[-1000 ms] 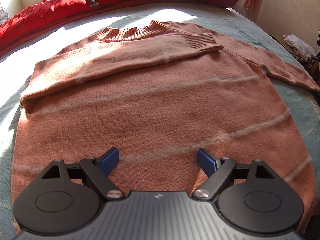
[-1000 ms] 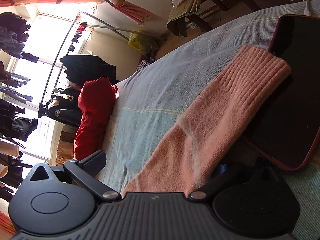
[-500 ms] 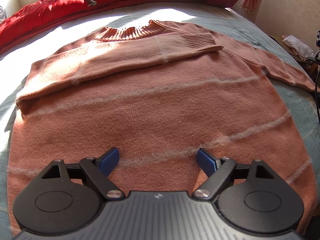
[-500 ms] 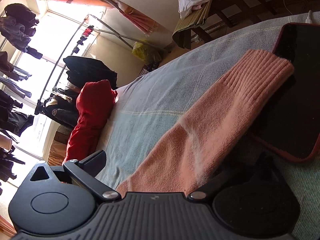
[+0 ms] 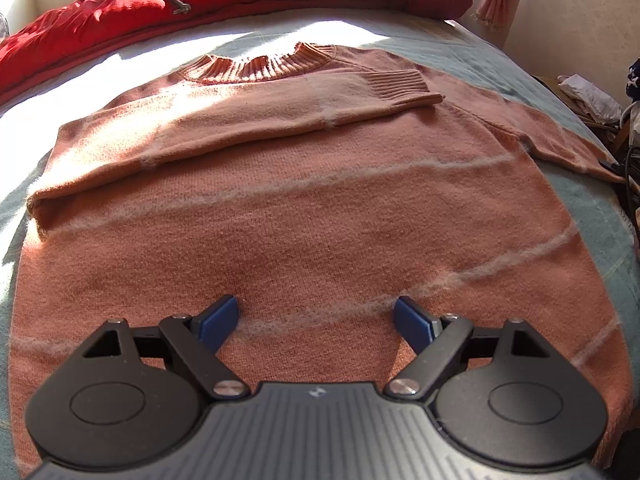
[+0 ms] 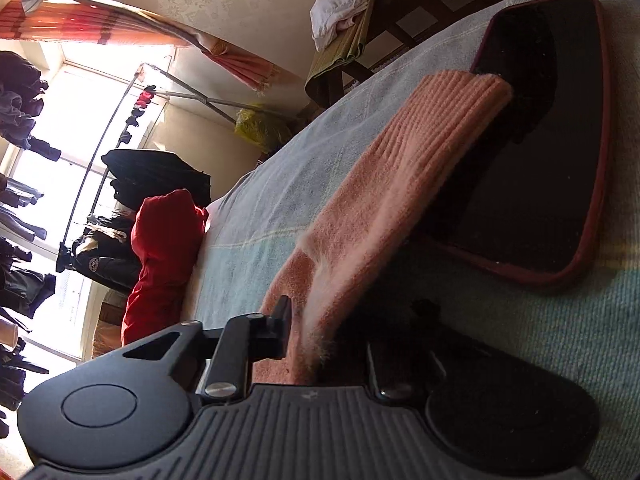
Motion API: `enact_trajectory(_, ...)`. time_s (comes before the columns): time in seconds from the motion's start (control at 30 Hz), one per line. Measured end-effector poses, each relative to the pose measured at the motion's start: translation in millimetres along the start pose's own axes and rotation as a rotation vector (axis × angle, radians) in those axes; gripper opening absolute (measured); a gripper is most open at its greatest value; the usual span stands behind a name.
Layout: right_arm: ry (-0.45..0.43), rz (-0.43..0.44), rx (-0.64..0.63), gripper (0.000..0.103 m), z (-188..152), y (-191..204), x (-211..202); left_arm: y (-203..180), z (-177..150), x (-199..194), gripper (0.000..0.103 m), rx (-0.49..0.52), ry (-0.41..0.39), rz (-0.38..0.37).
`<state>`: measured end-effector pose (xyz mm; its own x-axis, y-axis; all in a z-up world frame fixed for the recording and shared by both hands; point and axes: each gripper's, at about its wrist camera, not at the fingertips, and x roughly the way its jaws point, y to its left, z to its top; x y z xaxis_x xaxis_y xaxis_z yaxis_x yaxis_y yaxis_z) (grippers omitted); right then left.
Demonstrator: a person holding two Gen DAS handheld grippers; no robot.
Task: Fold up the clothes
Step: 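Move the right gripper along the other sleeve to its ribbed cuff, then close the right gripper on the ribbed cuff of the other sleeve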
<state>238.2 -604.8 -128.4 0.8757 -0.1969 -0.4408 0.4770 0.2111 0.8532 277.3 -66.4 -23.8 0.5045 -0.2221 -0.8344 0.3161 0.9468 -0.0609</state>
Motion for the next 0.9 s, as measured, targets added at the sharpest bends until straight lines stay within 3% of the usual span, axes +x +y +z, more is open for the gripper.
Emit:
enact_trajectory(0.47,-0.029,-0.035,-0.124,0.007,-7,14,2,20,-10,-15,0.085,-0.034,-0.044,-0.025)
enact_trajectory(0.63,0.002,-0.062,-0.161,0.010,-2,25,4,32,-17,-24,0.085,-0.053,-0.069,-0.018)
enact_trajectory(0.77,0.023,-0.098,-0.263,0.014,0,48,2,44,-20,-35,0.085,-0.067,-0.106,-0.018)
enact_trajectory(0.9,0.044,-0.040,-0.361,0.013,-2,78,-6,56,-22,-40,0.085,-0.084,-0.131,-0.021)
